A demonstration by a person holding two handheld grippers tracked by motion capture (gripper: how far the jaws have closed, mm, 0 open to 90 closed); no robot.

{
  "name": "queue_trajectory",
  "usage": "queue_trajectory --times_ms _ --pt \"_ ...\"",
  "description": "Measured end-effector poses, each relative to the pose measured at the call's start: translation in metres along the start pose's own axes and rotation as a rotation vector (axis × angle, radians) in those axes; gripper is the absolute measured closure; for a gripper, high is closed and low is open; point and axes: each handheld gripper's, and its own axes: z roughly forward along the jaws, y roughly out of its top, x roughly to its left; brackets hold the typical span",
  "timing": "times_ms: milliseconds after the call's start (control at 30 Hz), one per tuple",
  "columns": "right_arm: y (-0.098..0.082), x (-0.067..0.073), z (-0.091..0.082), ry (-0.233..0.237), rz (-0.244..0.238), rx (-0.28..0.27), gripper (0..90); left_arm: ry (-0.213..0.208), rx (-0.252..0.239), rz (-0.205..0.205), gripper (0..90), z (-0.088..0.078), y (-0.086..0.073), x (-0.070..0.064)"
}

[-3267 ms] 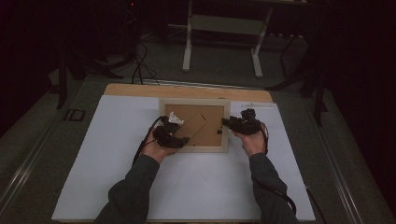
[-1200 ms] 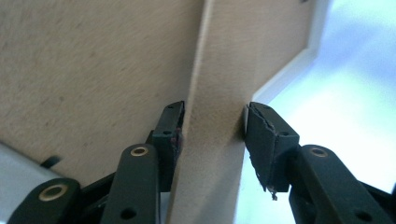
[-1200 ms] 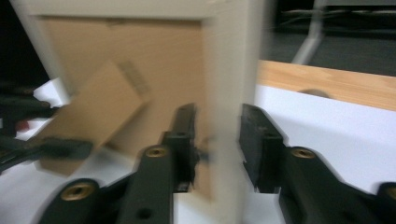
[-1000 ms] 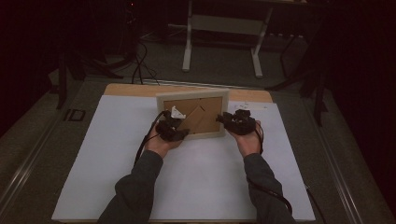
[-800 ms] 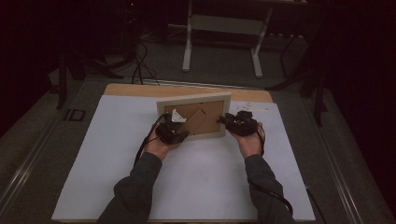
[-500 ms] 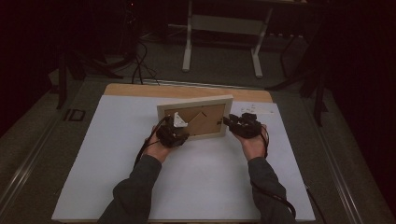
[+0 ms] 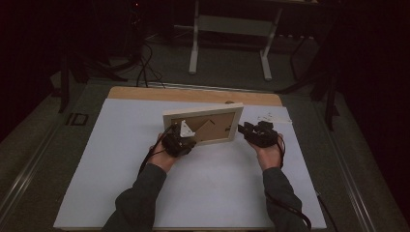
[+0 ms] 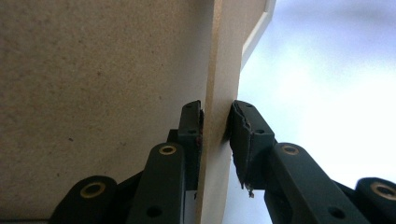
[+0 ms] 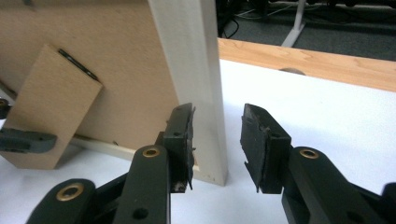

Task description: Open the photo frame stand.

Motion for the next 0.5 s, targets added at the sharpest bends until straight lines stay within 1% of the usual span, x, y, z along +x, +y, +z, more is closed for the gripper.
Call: queue_trajectory --times_ms 200,367,467,500 --pt "-0.0023 -0.0021 0.0029 -0.014 0.007 0.011 65.7 0.000 0.002 -0.002 74.9 -0.0012 -0.0002 -0.0029" --pt "-0.0015 0.0004 0.0064 0.015 -0.013 0.018 62.3 0.001 0.008 0.009 75.0 -0.0017 -0.0005 -0.0045" --pt "0.0010 0.0026 0.0079 0.033 -0.029 0.018 58.6 0.007 0.010 0.016 75.0 -0.0018 -0.0006 -0.0064" --pt "0.0023 0.0033 0.0086 0.045 -0.030 0.018 56.8 0.009 0.011 0.018 75.0 -0.0018 -0.0007 -0.0067"
